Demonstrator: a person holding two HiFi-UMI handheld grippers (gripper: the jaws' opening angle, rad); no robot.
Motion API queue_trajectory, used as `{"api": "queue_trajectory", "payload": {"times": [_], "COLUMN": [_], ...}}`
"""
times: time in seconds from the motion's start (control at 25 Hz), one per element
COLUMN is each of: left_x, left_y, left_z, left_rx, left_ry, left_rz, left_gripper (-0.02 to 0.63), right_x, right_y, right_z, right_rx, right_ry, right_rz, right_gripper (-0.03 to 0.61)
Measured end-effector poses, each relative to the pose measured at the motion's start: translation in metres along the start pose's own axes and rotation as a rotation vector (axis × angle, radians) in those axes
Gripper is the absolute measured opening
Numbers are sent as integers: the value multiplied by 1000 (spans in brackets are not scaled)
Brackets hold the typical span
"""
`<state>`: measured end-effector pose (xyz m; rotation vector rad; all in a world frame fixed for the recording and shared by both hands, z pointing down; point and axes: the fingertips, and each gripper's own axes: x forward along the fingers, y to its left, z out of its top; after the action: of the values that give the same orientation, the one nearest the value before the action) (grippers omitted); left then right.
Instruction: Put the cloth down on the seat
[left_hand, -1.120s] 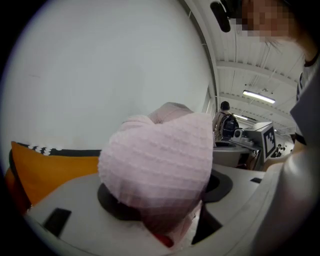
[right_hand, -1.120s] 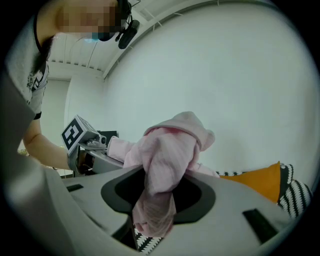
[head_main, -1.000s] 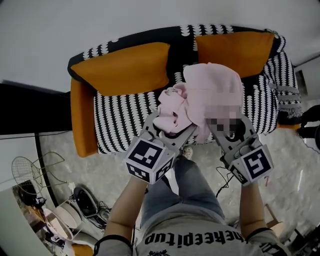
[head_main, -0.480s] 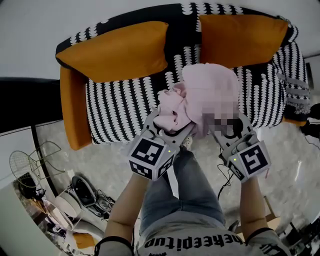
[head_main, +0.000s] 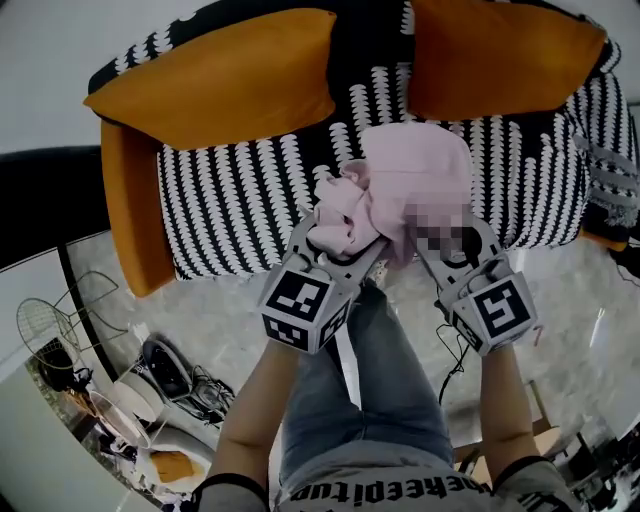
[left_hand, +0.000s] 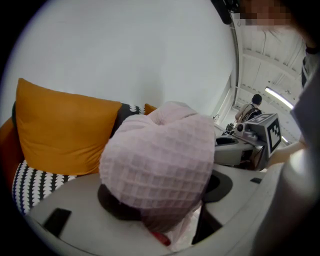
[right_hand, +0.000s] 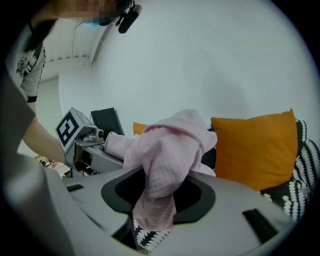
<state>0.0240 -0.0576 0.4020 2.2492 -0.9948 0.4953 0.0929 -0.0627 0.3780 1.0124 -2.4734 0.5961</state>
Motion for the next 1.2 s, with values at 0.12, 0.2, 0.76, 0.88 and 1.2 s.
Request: {"api": "queue_trajectory", "payload": {"times": [0.12, 0.2, 0.76, 0.88, 1.2], "left_x": [9, 16, 64, 50, 86], "left_y": [3, 9, 42, 78, 106], "left_z": [-10, -20, -73, -101, -154], "left_rx": [-14, -17, -35, -41, -66], "left_ry": [14, 25, 152, 175, 251], "left_rz": [2, 3, -7, -1, 12], "left_gripper": [319, 318, 319, 321, 321], "right_x": [6, 14, 57, 92, 129], "right_y": [-5, -8, -33, -7, -22], "right_z": [-11, -21, -87, -106, -168], "right_rx": [13, 22, 110, 125, 166], "right_ry": [10, 21, 143, 170, 239], "right_rz": [0, -3, -22, -29, -30], "right_gripper": [172, 170, 170, 170, 170]}}
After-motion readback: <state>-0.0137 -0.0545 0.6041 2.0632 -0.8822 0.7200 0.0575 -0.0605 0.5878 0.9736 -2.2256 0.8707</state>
